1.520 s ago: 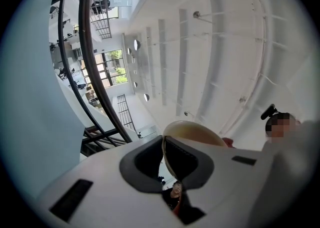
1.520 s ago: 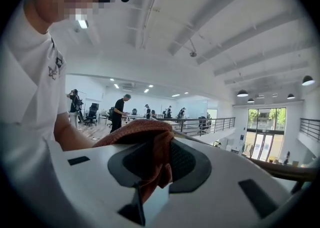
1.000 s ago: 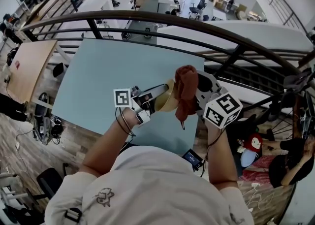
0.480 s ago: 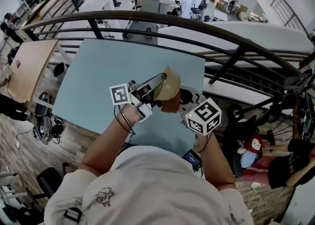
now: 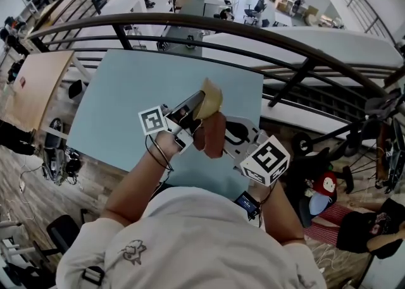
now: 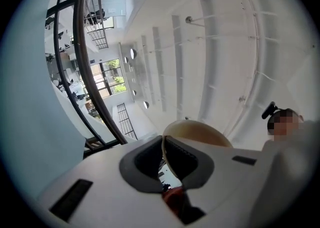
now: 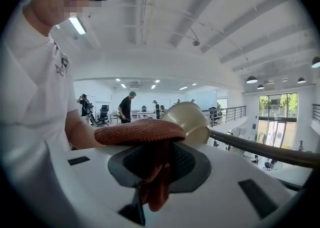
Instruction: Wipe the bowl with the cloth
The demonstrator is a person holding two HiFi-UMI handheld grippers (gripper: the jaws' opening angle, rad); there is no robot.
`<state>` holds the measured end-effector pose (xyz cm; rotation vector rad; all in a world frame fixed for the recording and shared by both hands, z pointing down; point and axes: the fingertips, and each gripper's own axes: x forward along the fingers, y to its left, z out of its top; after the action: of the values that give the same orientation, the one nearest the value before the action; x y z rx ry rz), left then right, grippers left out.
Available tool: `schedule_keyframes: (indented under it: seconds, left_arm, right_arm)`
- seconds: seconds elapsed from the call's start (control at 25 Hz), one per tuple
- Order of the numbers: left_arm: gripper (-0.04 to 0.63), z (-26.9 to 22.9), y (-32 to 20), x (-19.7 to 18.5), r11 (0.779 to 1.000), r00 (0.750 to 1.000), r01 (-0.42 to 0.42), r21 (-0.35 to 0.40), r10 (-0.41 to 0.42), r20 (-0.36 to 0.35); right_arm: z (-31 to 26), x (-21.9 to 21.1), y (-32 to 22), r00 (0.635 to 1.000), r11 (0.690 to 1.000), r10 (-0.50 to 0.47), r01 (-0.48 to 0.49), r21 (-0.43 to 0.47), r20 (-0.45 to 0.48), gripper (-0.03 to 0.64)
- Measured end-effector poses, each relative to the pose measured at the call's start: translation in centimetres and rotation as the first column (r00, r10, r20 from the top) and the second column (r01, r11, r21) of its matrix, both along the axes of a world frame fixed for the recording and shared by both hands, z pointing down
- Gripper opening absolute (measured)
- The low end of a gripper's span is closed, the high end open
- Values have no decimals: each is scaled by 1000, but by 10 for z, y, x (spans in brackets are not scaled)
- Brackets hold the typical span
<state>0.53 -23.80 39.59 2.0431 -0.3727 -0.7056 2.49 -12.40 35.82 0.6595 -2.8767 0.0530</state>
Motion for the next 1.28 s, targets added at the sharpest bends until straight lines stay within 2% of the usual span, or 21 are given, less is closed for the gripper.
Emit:
schedule_keyframes:
  seconds: [0.12,0.24,0.36,0.56,0.76,0.92,1.08,1.28]
  left_arm:
    - [28,10,4,4,1000,1000,-14,-13,14,22]
    - [28,16,10,7,999,999,-36,-39,37,10]
    - [28,23,16,7,998,999,-43,-47,44,18]
    - [25,25,22,8,996,998,-69,-56,70,7]
    - [23,16,41,24,988,988,-154,15,154,13]
    - [23,4,55,31,972,975,-221,76,222,-18]
    - [23,-1,53,28,972,974,-217,90,221,-39]
    - [26,-10,48,24,976,972,-200,92,209,-104]
  right_arm:
    - [-19,3,0,1000,998,9,-9,54,11,91]
    - [-32,4,-7,999,991,43,-39,126,-26,91]
    - [-40,9,-14,997,986,75,-70,155,-29,91]
    - [-46,30,-39,988,982,141,-147,122,56,91]
    - [-35,53,-67,970,968,229,-236,83,81,91]
    - [-14,54,-77,969,970,237,-240,30,74,91]
    - [8,54,-77,968,970,243,-242,-20,70,89]
    - [27,43,-71,972,973,228,-224,-65,63,89]
